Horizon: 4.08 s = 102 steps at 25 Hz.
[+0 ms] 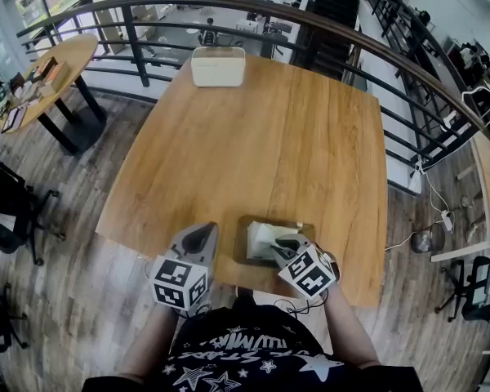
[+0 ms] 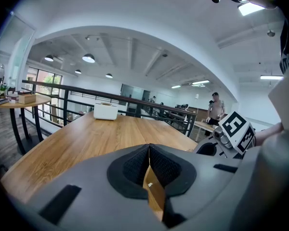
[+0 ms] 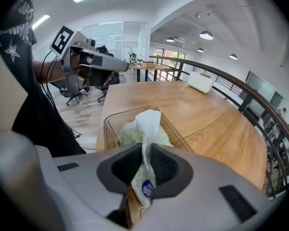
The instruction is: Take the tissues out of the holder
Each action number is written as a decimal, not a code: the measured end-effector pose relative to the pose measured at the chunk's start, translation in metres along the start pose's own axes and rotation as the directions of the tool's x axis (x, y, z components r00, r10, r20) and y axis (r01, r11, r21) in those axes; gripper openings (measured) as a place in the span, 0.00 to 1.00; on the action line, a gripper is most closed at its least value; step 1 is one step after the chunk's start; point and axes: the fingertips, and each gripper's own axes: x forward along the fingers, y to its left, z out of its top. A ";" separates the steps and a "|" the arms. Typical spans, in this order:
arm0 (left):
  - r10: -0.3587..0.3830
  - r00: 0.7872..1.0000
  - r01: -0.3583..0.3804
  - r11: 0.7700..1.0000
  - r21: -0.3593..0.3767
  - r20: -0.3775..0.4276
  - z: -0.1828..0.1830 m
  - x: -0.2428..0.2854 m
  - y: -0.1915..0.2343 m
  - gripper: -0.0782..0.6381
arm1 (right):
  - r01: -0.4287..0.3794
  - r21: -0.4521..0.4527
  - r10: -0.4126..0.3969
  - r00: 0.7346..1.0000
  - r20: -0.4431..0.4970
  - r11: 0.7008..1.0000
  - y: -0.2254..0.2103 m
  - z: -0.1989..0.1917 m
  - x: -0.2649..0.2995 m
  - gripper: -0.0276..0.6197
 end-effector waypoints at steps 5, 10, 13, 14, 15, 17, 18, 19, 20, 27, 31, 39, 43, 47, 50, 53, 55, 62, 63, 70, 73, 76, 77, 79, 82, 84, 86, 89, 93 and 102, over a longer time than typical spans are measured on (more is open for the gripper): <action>-0.012 1.000 0.012 1.000 0.007 0.004 -0.002 -0.013 -0.006 0.13 | 0.078 0.029 -0.081 0.992 0.094 0.996 -0.004 0.016 -0.025 0.13; -0.026 1.000 0.026 1.000 0.014 0.009 -0.006 -0.028 -0.015 0.13 | 0.132 0.069 -0.142 0.976 0.167 0.989 0.003 0.030 -0.051 0.12; -0.038 0.999 0.038 0.999 0.016 0.019 -0.005 -0.039 -0.020 0.13 | 0.148 0.078 -0.161 0.967 0.196 0.986 0.011 0.040 -0.066 0.11; -0.043 0.999 0.043 0.999 0.017 0.023 -0.005 -0.042 -0.022 0.13 | 0.151 0.084 -0.165 0.964 0.209 0.985 0.013 0.042 -0.071 0.11; -0.047 0.999 0.047 0.999 0.018 0.026 -0.006 -0.045 -0.024 0.13 | 0.155 0.090 -0.172 0.960 0.223 0.984 0.016 0.045 -0.075 0.11; -0.052 0.998 0.051 0.998 0.022 0.028 -0.008 -0.051 -0.027 0.13 | 0.170 0.098 -0.190 0.951 0.246 0.981 0.022 0.049 -0.082 0.10; -0.054 0.998 0.053 0.998 0.024 0.027 -0.010 -0.055 -0.028 0.13 | 0.180 0.098 -0.199 0.947 0.251 0.979 0.025 0.049 -0.085 0.09; -0.056 0.998 0.055 0.998 0.026 0.027 -0.011 -0.058 -0.030 0.13 | 0.188 0.098 -0.207 0.945 0.254 0.977 0.028 0.050 -0.088 0.09; -0.058 0.998 0.058 0.998 0.027 0.027 -0.012 -0.062 -0.031 0.13 | 0.193 0.099 -0.213 0.943 0.257 0.976 0.032 0.050 -0.090 0.09; -0.072 0.997 0.072 0.997 0.028 0.026 -0.023 -0.090 -0.037 0.13 | 0.250 0.122 -0.274 0.927 0.256 0.961 0.046 0.045 -0.101 0.08; -0.083 0.996 0.082 0.996 0.040 0.025 -0.027 -0.107 -0.038 0.13 | 0.272 0.140 -0.302 0.910 0.284 0.952 0.060 0.053 -0.114 0.08; -0.131 0.991 0.129 0.989 0.069 0.017 -0.039 -0.144 -0.056 0.13 | 0.276 0.165 -0.316 0.893 0.322 0.947 0.114 0.057 -0.142 0.08; -0.166 0.986 0.166 0.983 0.080 -0.004 -0.051 -0.161 -0.064 0.13 | 0.277 0.200 -0.330 0.888 0.319 0.940 0.143 0.051 -0.147 0.08; -0.209 0.978 0.210 0.974 0.090 -0.025 -0.063 -0.177 -0.070 0.13 | 0.291 0.241 -0.356 0.885 0.299 0.926 0.174 0.041 -0.149 0.08; -0.246 0.968 0.249 0.964 0.097 -0.044 -0.076 -0.186 -0.075 0.13 | 0.306 0.286 -0.385 0.878 0.284 0.908 0.196 0.028 -0.148 0.08; -0.274 0.959 0.280 0.955 0.098 -0.071 -0.093 -0.191 -0.083 0.13 | 0.322 0.327 -0.411 0.876 0.254 0.889 0.216 0.008 -0.151 0.08; -0.292 0.953 0.300 0.949 0.095 -0.082 -0.100 -0.196 -0.092 0.13 | 0.333 0.348 -0.425 0.874 0.235 0.876 0.227 -0.004 -0.157 0.08; -0.314 0.946 0.321 0.940 0.119 -0.077 -0.108 -0.222 -0.124 0.13 | 0.349 0.384 -0.458 0.855 0.242 0.855 0.251 -0.024 -0.180 0.08; -0.309 0.948 0.316 0.941 0.121 -0.073 -0.108 -0.227 -0.128 0.13 | 0.345 0.385 -0.457 0.854 0.251 0.856 0.255 -0.025 -0.184 0.08; -0.254 0.966 0.259 0.957 0.127 -0.053 -0.121 -0.263 -0.160 0.13 | 0.303 0.361 -0.420 0.854 0.308 0.882 0.291 -0.043 -0.208 0.08; -0.248 0.967 0.254 0.959 0.123 -0.057 -0.137 -0.284 -0.186 0.13 | 0.289 0.356 -0.403 0.862 0.308 0.889 0.319 -0.063 -0.217 0.08; -0.249 0.967 0.255 0.958 0.133 -0.060 -0.154 -0.306 -0.218 0.13 | 0.277 0.350 -0.388 0.869 0.306 0.895 0.348 -0.087 -0.230 0.08; -0.247 0.967 0.253 0.958 0.135 -0.058 -0.159 -0.314 -0.230 0.13 | 0.273 0.348 -0.384 0.870 0.309 0.897 0.358 -0.095 -0.237 0.08; -0.243 0.969 0.248 0.959 0.136 -0.051 -0.167 -0.330 -0.252 0.13 | 0.268 0.345 -0.380 0.870 0.315 0.900 0.377 -0.109 -0.252 0.08; -0.236 0.971 0.240 0.961 0.135 -0.045 -0.180 -0.356 -0.280 0.13 | 0.270 0.342 -0.382 0.867 0.320 0.900 0.404 -0.129 -0.275 0.08; -0.231 0.972 0.235 0.963 0.134 -0.044 -0.190 -0.373 -0.298 0.13 | 0.264 0.342 -0.377 0.867 0.326 0.902 0.423 -0.143 -0.289 0.08; -0.222 0.974 0.225 0.965 0.131 -0.042 -0.202 -0.389 -0.316 0.13 | 0.258 0.341 -0.371 0.870 0.325 0.904 0.440 -0.160 -0.301 0.08; -0.208 0.977 0.211 0.970 0.123 -0.038 -0.227 -0.415 -0.338 0.13 | 0.254 0.331 -0.361 0.876 0.319 0.909 0.470 -0.187 -0.310 0.08; -0.181 0.983 0.184 0.977 0.112 -0.041 -0.244 -0.444 -0.351 0.13 | 0.234 0.317 -0.338 0.882 0.329 0.919 0.497 -0.197 -0.320 0.08; -0.110 0.993 0.114 0.987 0.113 -0.042 -0.263 -0.501 -0.360 0.13 | 0.170 0.290 -0.273 0.891 0.364 0.942 0.545 -0.202 -0.329 0.08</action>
